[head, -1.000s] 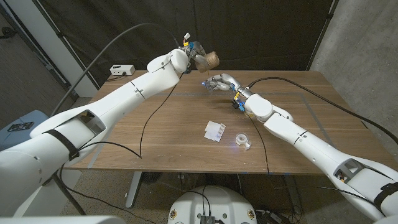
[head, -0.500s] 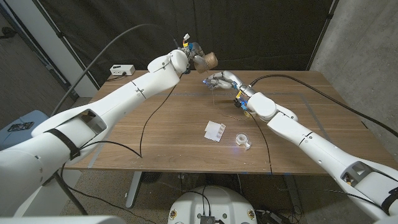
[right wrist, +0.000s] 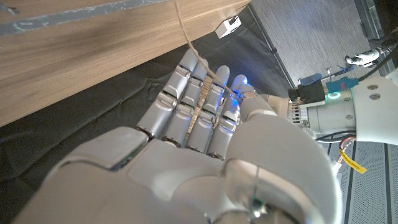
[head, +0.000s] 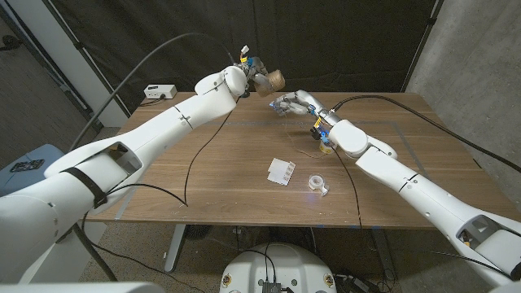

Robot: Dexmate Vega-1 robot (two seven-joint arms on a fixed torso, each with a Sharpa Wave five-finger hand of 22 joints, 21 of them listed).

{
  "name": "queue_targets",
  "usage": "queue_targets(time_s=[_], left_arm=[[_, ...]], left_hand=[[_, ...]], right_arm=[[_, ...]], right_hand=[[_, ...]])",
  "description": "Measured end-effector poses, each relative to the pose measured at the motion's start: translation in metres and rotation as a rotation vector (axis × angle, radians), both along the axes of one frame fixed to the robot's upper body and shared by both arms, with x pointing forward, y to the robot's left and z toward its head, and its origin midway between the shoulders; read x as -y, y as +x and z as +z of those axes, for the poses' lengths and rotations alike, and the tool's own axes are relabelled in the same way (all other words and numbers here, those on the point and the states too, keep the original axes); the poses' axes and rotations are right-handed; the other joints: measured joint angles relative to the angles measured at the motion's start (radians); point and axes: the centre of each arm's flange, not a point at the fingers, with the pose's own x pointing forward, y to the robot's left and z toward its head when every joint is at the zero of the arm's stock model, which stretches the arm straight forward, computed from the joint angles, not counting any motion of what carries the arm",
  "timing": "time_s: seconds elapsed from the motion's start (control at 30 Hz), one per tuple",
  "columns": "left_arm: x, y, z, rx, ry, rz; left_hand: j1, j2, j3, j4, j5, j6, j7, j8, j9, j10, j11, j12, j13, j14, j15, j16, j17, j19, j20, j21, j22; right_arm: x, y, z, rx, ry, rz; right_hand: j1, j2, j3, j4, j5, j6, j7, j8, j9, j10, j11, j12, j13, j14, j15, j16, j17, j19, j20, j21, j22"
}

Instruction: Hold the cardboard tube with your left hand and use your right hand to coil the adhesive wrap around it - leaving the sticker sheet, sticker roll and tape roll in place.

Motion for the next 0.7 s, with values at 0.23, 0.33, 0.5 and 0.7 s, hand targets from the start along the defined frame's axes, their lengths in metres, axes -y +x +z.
queue_targets(time_s=[0.23,0.33,0.5,0.7], left_arm=[[0.002,0.001,-0.002,-0.005,-0.002,-0.001],[0.003,0.002,-0.003,-0.007,-0.002,-0.001],[0.002,0.002,-0.004,-0.011,-0.004,0.003],[0.002,0.002,-0.004,-0.014,-0.004,0.002]], left_hand=[[0.000,0.000,0.000,0.000,0.000,0.000,0.000,0.000,0.000,0.000,0.000,0.000,0.000,0.000,0.000,0.000,0.000,0.000,0.000,0.004,0.000],[0.000,0.000,0.000,0.000,0.000,0.000,0.000,0.000,0.000,0.000,0.000,-0.001,0.000,0.000,0.000,0.000,0.000,0.000,0.000,0.004,0.000],[0.000,0.000,0.000,0.000,0.000,0.000,0.000,0.000,0.000,0.000,0.000,-0.001,0.000,0.000,0.000,0.000,0.000,0.000,0.000,0.004,0.000],[0.000,0.000,-0.003,0.003,0.000,0.000,0.000,0.000,0.000,0.000,0.000,-0.002,0.000,0.000,0.000,0.006,0.001,0.000,0.000,0.004,0.000]], right_arm=[[0.005,-0.010,0.006,0.021,-0.002,-0.005],[0.005,-0.013,0.007,0.028,-0.004,-0.004],[0.005,-0.020,0.010,0.044,-0.010,0.002],[0.005,-0.027,0.012,0.059,-0.019,0.007]], right_hand=[[0.000,0.000,0.000,0.000,0.000,0.000,0.000,0.000,0.000,0.000,0.000,-0.004,0.000,0.000,0.000,0.000,0.000,0.000,0.000,0.000,0.000],[0.000,0.000,0.004,-0.004,0.000,0.000,0.000,0.000,0.000,0.000,0.000,-0.004,0.000,0.000,0.000,0.000,0.000,0.000,0.000,0.000,0.000],[0.000,0.000,0.004,-0.004,0.000,0.000,0.000,-0.001,0.000,0.000,0.000,-0.004,0.000,0.003,-0.003,0.000,0.005,0.000,0.000,0.000,0.000],[0.000,0.000,0.004,-0.004,0.000,0.000,0.001,-0.003,0.000,0.002,0.002,-0.008,0.000,0.003,-0.003,0.000,0.005,0.000,0.000,0.000,0.000]])
